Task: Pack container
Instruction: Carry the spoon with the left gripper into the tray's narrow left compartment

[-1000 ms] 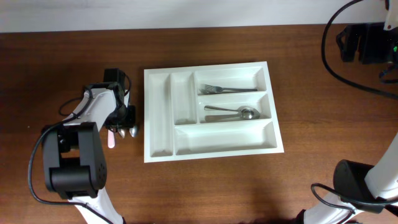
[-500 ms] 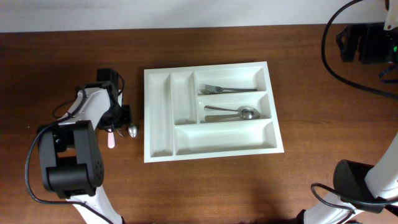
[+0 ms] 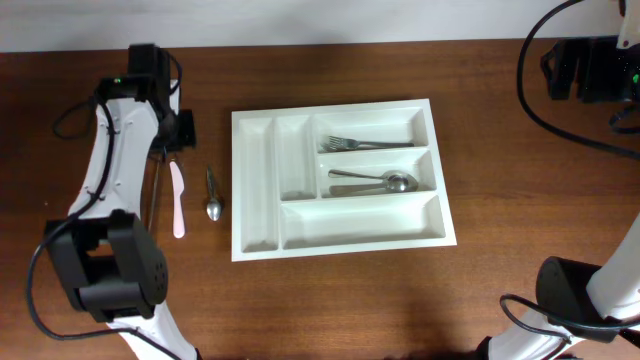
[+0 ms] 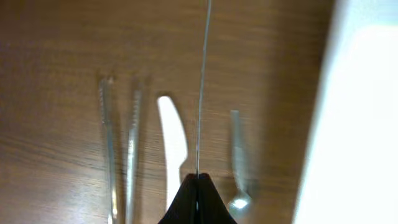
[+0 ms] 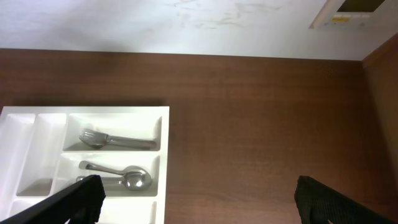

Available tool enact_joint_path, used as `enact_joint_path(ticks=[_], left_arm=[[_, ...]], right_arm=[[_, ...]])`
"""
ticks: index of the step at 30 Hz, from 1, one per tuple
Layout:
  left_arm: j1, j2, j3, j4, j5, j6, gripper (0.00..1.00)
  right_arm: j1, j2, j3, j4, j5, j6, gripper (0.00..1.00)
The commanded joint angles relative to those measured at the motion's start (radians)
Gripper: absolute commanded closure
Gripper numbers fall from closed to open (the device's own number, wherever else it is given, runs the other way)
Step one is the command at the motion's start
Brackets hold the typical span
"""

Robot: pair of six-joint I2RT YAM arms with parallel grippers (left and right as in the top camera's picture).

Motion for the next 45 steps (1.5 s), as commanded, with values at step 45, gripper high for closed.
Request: enact_joint_path(ticks=[45], left_arm=[[-0.344,-0.061,0.038,-0.01,0.141,-0.085,0.98]], right_arm=[[-0.006,0.002,0.001,-0.006,0.002,0.008,0.01]])
